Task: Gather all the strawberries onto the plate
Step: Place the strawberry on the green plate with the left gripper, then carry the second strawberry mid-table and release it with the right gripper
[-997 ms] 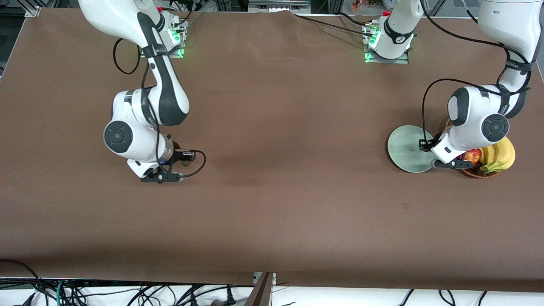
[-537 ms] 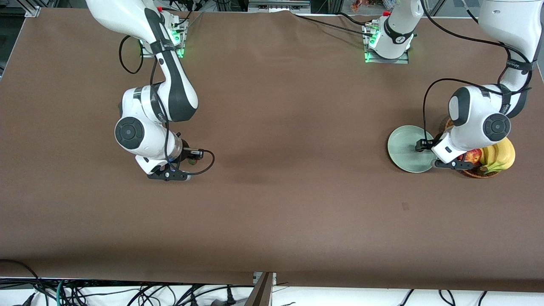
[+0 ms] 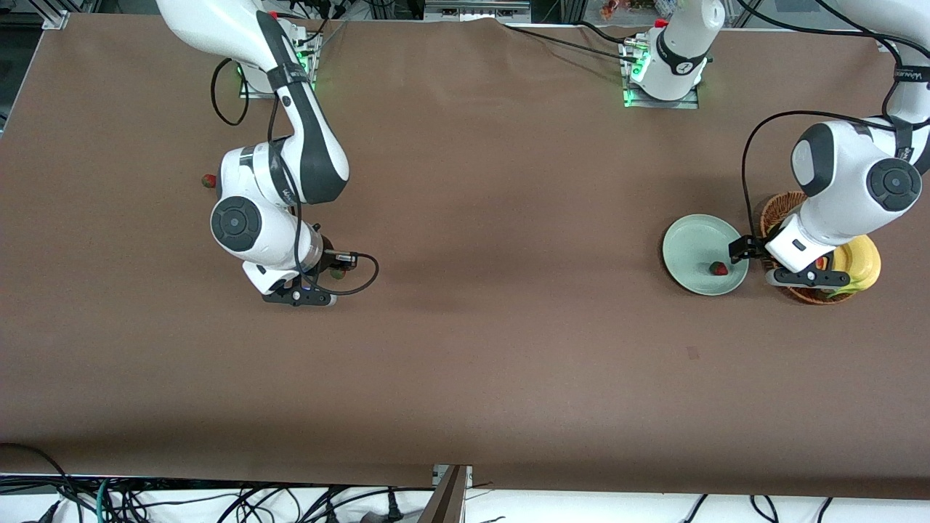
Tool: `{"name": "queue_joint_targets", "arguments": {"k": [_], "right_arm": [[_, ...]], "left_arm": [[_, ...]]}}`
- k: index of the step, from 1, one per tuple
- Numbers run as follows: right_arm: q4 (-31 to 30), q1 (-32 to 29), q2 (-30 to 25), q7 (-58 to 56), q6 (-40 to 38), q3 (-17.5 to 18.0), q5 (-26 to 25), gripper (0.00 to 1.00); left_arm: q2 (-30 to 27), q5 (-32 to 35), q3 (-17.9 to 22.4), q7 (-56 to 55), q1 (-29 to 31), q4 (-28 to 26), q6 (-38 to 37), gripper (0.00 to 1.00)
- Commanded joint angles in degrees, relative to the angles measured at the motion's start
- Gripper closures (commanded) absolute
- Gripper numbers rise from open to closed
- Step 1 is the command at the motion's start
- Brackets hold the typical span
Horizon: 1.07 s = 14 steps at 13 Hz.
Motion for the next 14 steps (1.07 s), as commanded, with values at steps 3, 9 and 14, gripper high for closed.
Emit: {"name": "queue_joint_targets", "arguments": {"k": [3,9,14], "right_arm": [[1.32,0.94,0.81,1.78,-0.73,-0.21,0.71,0.80],[1.41,1.47,0.90,2.39,-0.64,-0.21,0.71,0.80],[4.55,3.48,2.74,8.87,-0.64,0.48,0.88,0.80]], "left_arm": [[-0.76,-1.86,-0.70,1.30,-0.48,-0.27,-0.28,0.00],[-1.12,-1.86,-0.71,1.30,-0.48,-0.27,-0.28,0.00],[-1.12,-1.86,-0.79,1.30,-0.48,-0.01,-0.28,0.00]]}}
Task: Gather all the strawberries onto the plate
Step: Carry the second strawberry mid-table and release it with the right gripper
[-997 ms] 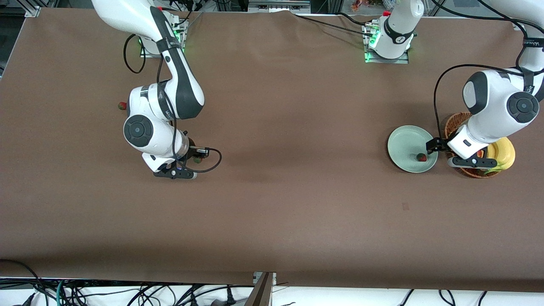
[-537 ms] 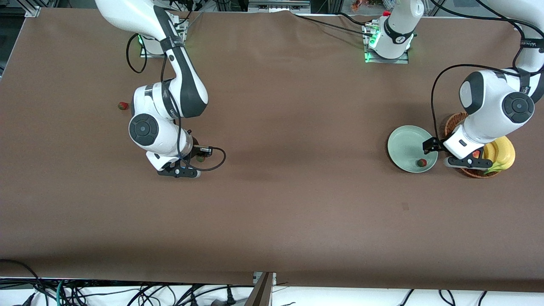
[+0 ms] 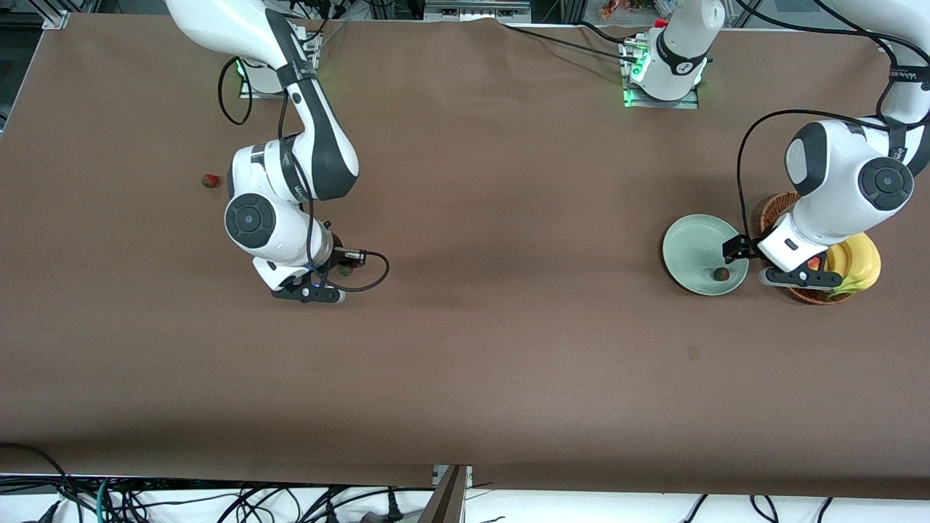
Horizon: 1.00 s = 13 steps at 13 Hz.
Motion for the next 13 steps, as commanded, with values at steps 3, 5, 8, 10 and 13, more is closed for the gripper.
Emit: {"name": "queue_joint_targets", "arguments": {"k": [3,5,8,10,13], "right_arm": [[11.60,2.18,6.12,18.61,-0.42,6.71,0.68,0.80],[16.18,2.88,9.98,30.64,5.26,11.98,0.68,0.79],[19.01,5.68,15.87,44.90,23.78,18.77,0.50,0.74],[20.23,9.98,19.65,51.67,33.81,18.86,0.59,0.66],[23.58,14.74,24.93,60.30,44.12,18.78,0.33,0.59]], "left_arm": [[-1.11,-1.86,0.07,1.13,-0.23,1.03,-0.63,0.00],[-1.11,-1.86,0.07,1.13,-0.23,1.03,-0.63,0.00],[-1.11,-1.94,0.15,1.21,-0.32,1.03,-0.63,0.00],[-1.11,-2.12,0.15,1.13,-0.32,1.03,-0.63,0.00],[-1.11,-3.00,0.15,1.21,-0.32,1.03,-0.72,0.00]]}}
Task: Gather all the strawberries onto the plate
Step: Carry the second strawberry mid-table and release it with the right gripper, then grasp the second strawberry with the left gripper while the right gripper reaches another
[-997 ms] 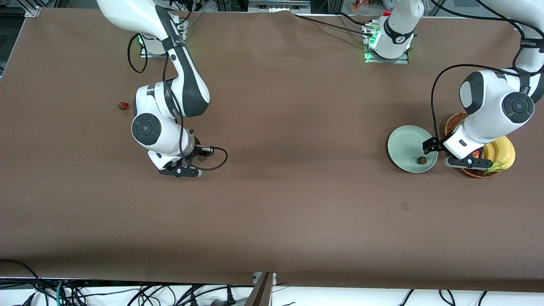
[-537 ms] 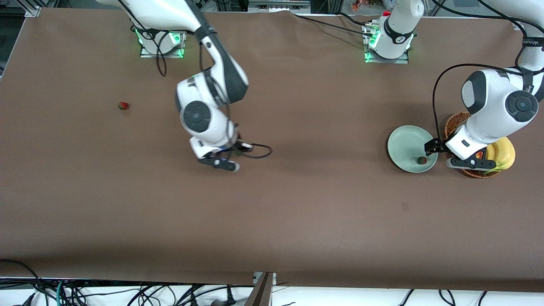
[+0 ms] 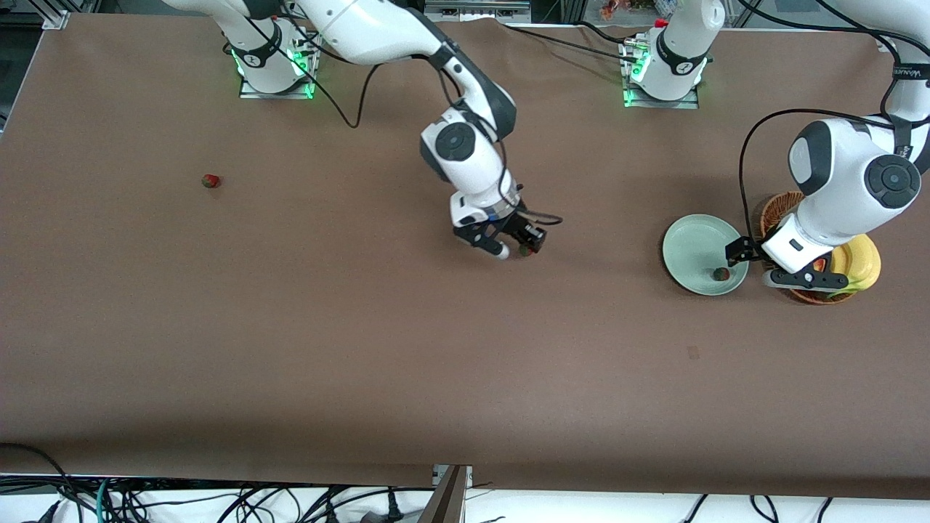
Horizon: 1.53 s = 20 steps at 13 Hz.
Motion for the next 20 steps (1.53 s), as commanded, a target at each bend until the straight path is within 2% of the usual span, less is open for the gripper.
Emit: {"name": "queue_joint_targets", "arguments": {"k": [1,4,6,9,11,14,16,20], "right_arm": [[4.75,2.91,4.89,5.33,5.78,-0.50,0.11,0.56],[4.31,4.50,5.25,5.86,7.56,-0.94,-0.15,0.27],[4.04,4.24,4.55,4.99,6.25,-2.59,-0.24,0.26],[4.31,3.63,0.61,0.18,-10.49,-9.09,-3.21,0.23],[3.70,1.00,-3.86,-10.08,-21.92,-9.90,-2.88,0.22],[-0.78,-4.09,-12.04,-25.38,-36.09,-12.45,-2.70,0.18],[-7.34,-4.81,-17.57,-34.26,-41.12,-16.29,-2.79,0.15],[-31.41,-4.72,-32.59,-59.82,-40.87,-27.37,-3.31,0.10]], "left_arm": [[-0.79,-2.25,0.20,1.24,-0.30,0.04,-0.73,0.00],[-0.79,-2.25,0.20,1.33,-0.30,0.04,-0.73,0.00],[-0.79,-2.25,0.20,1.33,-0.30,0.04,-0.73,0.00],[-0.79,-2.25,0.20,1.24,-0.30,0.04,-0.73,0.00],[-0.79,-2.34,0.11,1.15,-0.30,0.04,-0.73,0.00],[-0.79,-4.00,-1.02,0.37,-0.65,-0.05,-0.81,0.00],[-0.70,-4.19,-4.70,-6.63,-0.74,-0.05,-0.73,0.00],[-0.09,-3.48,-14.89,-22.20,-0.74,-0.31,-0.38,0.00]]}}
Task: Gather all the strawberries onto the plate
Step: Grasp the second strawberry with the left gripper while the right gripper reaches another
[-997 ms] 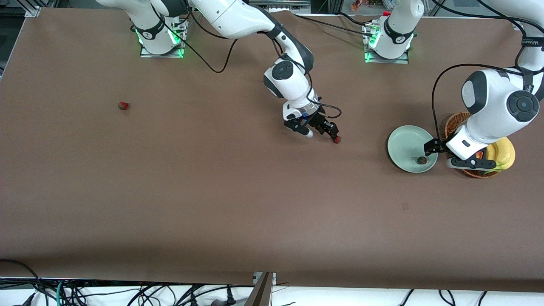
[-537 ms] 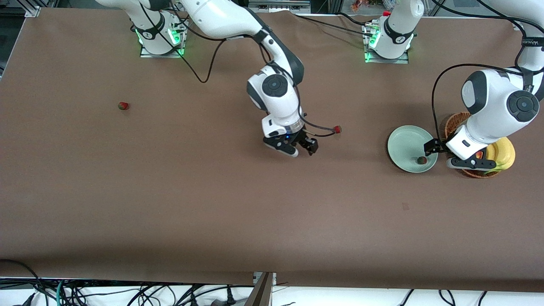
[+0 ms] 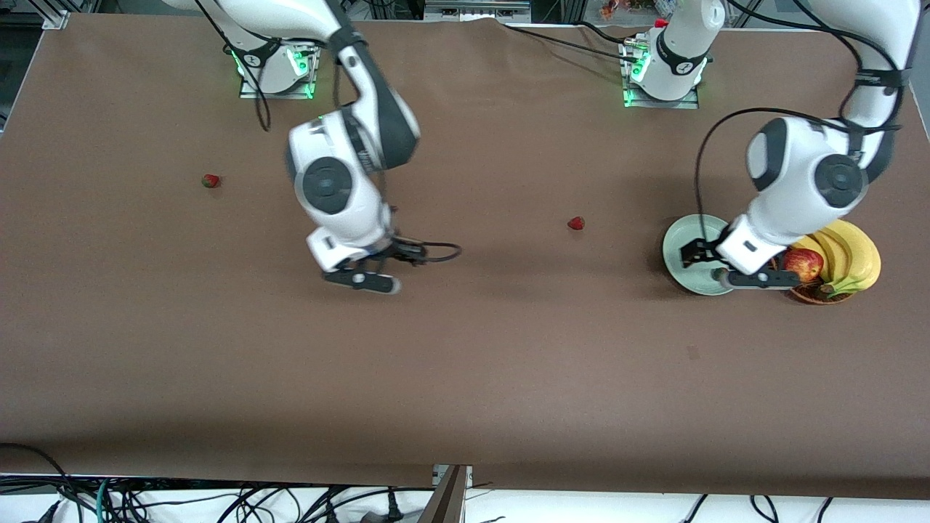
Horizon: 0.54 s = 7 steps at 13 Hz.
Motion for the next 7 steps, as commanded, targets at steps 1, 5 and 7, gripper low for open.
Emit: {"name": "queue_joint_targets", "arguments": {"k": [1,5,7], "right_arm": [[-20.39,1.12,-13.54,-14.83,1.49,-6.93,-1.75,0.10],[-34.20,1.12,-21.29,-27.69,3.06,-20.11,-11.07,0.10],[-41.58,1.12,-22.27,-35.57,8.57,-27.66,-11.42,0.10]], "left_arm": [[-0.14,-0.21,-5.74,-8.80,0.02,-0.97,-0.03,0.00],[-0.22,4.79,-14.45,-22.95,0.11,-7.72,6.44,0.00],[-0.14,7.25,-17.44,-29.98,0.02,-12.48,11.46,0.00]]}}
